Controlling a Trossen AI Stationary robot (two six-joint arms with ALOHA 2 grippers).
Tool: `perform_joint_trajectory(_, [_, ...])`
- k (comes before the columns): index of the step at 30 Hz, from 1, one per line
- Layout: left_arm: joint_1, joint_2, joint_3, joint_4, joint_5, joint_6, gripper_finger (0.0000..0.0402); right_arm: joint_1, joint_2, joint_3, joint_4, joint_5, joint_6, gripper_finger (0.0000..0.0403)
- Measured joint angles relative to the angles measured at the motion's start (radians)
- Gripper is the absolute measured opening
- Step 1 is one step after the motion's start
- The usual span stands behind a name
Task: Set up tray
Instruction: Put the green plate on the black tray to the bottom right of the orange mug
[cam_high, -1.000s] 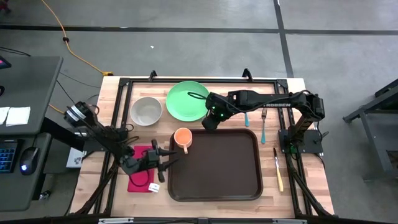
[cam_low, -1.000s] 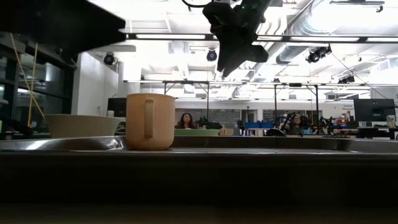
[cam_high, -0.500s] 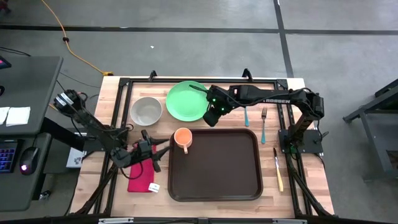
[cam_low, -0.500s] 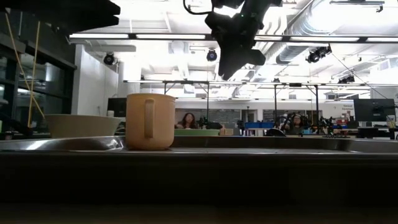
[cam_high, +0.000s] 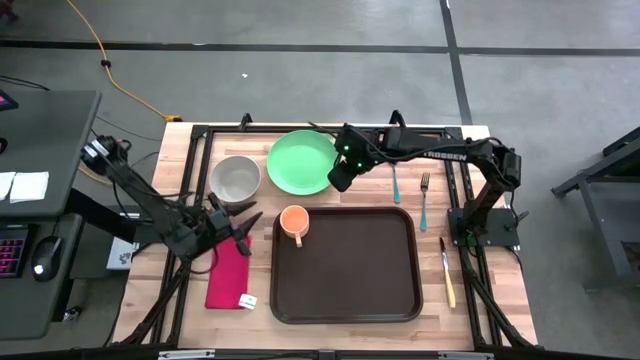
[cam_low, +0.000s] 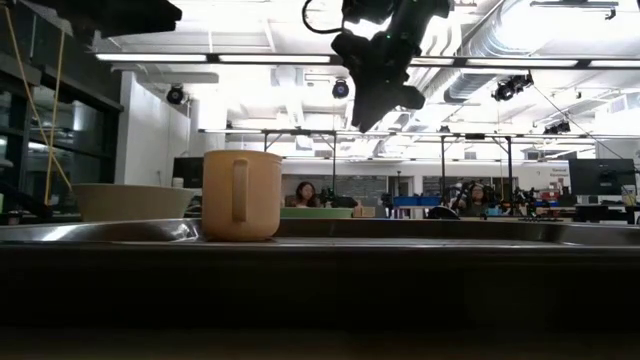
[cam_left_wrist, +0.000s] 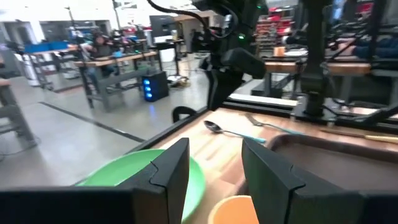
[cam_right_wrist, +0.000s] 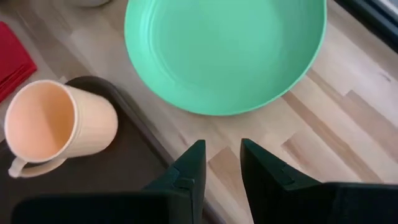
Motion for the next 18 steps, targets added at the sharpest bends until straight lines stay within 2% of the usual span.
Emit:
perform_joint_trajectory(8, [0.000, -0.117, 0.000, -0.014, -0.036, 0.116, 0.0179, -0.012, 0.000, 0.000, 0.028, 0.006, -0.005, 0.0078])
perform_joint_trajectory(13, [0.000, -0.180, 0.000, -0.091, -0.056, 0.119, 0.0179, -0.012, 0.000, 0.000, 0.049, 0.024, -0.081, 0.0078])
perform_joint_trajectory(18, [0.000, -0.238, 0.000, -0.168, -0.053, 0.119, 0.0179, -0.014, 0.000, 0.000, 0.081, 0.058, -0.038, 0.0078])
